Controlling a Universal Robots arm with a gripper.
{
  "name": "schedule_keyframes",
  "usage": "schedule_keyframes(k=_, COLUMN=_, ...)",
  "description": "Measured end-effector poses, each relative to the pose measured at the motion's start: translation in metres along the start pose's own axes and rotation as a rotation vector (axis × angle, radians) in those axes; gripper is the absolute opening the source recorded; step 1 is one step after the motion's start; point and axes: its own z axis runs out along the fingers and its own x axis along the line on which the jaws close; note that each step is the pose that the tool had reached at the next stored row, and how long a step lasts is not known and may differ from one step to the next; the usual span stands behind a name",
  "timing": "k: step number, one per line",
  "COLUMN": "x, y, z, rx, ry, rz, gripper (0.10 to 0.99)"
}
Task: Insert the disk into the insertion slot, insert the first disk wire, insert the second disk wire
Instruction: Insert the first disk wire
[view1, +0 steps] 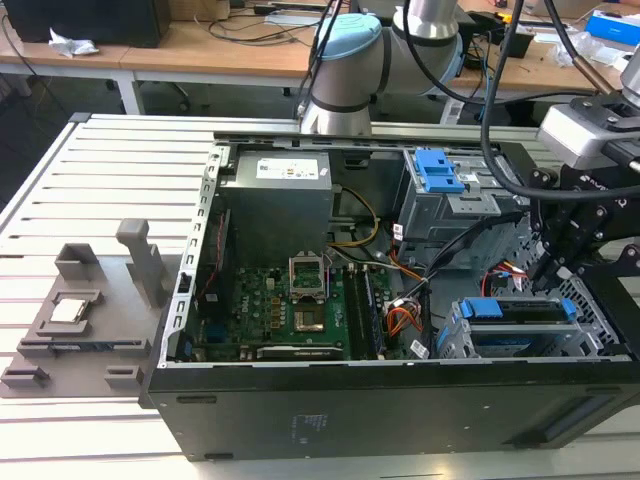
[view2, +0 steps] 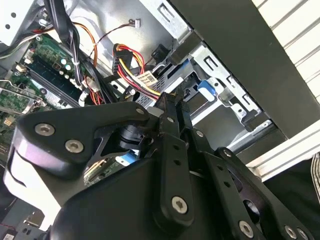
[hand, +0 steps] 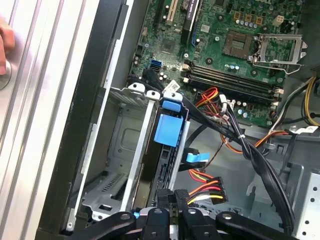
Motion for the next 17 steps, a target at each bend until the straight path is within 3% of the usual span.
schedule_keyframes(k=3, x=-0.0007, y=0.0034, z=0.0003, rx=-0.001, ry=-0.0005, rz=0.013, gripper=0.165)
schedule_keyframes(k=11, x=-0.0008, y=0.0034, z=0.0003, rx=-0.001, ry=-0.001, rz=0.024, gripper=0.165)
schedule_keyframes(k=17, x=-0.0008, y=0.0034, z=0.0005, rx=-0.006, ry=-0.0073, rz=0.144, gripper=0.165)
